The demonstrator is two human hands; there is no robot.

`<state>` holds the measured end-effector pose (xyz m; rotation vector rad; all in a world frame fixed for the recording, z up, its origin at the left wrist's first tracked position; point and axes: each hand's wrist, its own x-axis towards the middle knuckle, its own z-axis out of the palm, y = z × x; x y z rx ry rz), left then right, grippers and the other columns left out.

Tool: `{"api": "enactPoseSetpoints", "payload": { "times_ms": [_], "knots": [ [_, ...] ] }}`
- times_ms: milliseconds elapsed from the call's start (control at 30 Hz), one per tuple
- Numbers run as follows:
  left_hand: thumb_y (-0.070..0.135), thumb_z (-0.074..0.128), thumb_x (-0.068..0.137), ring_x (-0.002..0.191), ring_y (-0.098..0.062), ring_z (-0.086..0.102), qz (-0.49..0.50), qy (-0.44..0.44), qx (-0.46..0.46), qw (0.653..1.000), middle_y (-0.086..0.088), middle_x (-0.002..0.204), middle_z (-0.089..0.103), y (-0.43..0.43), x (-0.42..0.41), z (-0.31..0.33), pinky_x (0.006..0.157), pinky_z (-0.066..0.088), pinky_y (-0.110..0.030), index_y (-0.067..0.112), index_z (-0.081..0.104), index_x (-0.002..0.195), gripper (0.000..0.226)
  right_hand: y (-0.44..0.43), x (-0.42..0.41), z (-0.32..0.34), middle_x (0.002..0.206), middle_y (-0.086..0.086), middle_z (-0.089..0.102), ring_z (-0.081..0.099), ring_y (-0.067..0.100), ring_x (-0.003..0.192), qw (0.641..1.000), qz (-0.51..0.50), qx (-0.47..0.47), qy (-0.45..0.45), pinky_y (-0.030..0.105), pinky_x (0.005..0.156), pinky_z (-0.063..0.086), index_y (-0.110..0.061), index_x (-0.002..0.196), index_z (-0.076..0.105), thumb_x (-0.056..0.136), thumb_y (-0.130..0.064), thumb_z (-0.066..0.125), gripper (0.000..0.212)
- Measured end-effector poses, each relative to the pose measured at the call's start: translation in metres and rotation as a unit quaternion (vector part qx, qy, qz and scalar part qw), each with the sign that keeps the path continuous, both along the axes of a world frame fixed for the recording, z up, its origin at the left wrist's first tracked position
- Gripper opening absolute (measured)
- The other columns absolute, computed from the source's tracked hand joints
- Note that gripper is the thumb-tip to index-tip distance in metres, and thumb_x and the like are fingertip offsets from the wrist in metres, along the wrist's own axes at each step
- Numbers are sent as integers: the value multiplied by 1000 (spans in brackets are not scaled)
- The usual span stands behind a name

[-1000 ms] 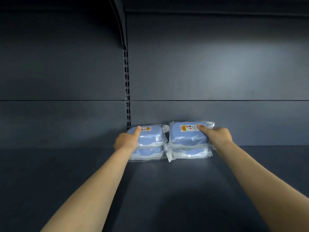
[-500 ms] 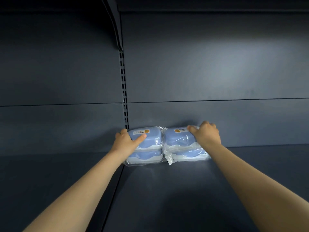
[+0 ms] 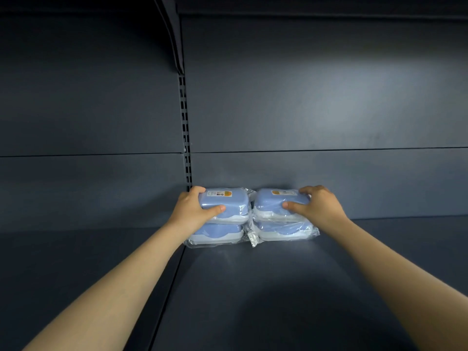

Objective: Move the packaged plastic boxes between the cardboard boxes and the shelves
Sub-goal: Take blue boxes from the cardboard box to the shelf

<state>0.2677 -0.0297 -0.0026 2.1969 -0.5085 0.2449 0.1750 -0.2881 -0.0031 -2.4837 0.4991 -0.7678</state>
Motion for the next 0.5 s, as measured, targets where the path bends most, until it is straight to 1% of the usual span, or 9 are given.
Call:
{"api": "enactPoseSetpoints", "payload": {
  "times_ms": [133, 267, 400, 500],
  "knots": [
    [44, 70, 80, 99, -16, 44, 5, 28, 33, 999, -7, 132, 39, -4, 4, 1, 81, 36, -24, 19, 42, 128, 62, -1, 5, -4, 136, 7, 44, 44, 25, 125, 999, 24, 9, 22, 30, 97, 37, -15, 133, 51, 74, -50, 73, 72],
    [43, 71, 79, 101, -18, 44, 13, 26, 41, 999, -9, 132, 42, -4, 11, 2, 81, 36, -25, 16, 43, 127, 62, -2, 8, -6, 136, 6, 43, 44, 24, 125, 999, 40, 17, 9, 26, 96, 35, -14, 132, 52, 74, -46, 75, 70],
    [39, 73, 79, 112, -23, 49, 21, 21, 25, 999, -9, 132, 45, -4, 13, 0, 81, 37, -25, 13, 44, 128, 64, 0, 12, -8, 135, 6, 43, 44, 24, 125, 999, 48, 23, -1, 23, 94, 33, -14, 132, 52, 74, -44, 76, 69],
    [37, 74, 78, 114, -24, 48, 35, 16, 13, 999, -10, 132, 45, -8, 12, -2, 82, 36, -24, 11, 44, 129, 64, 1, 13, -9, 136, 5, 41, 43, 23, 126, 998, 50, 27, -1, 20, 92, 31, -14, 133, 50, 75, -43, 75, 69]
  ]
}}
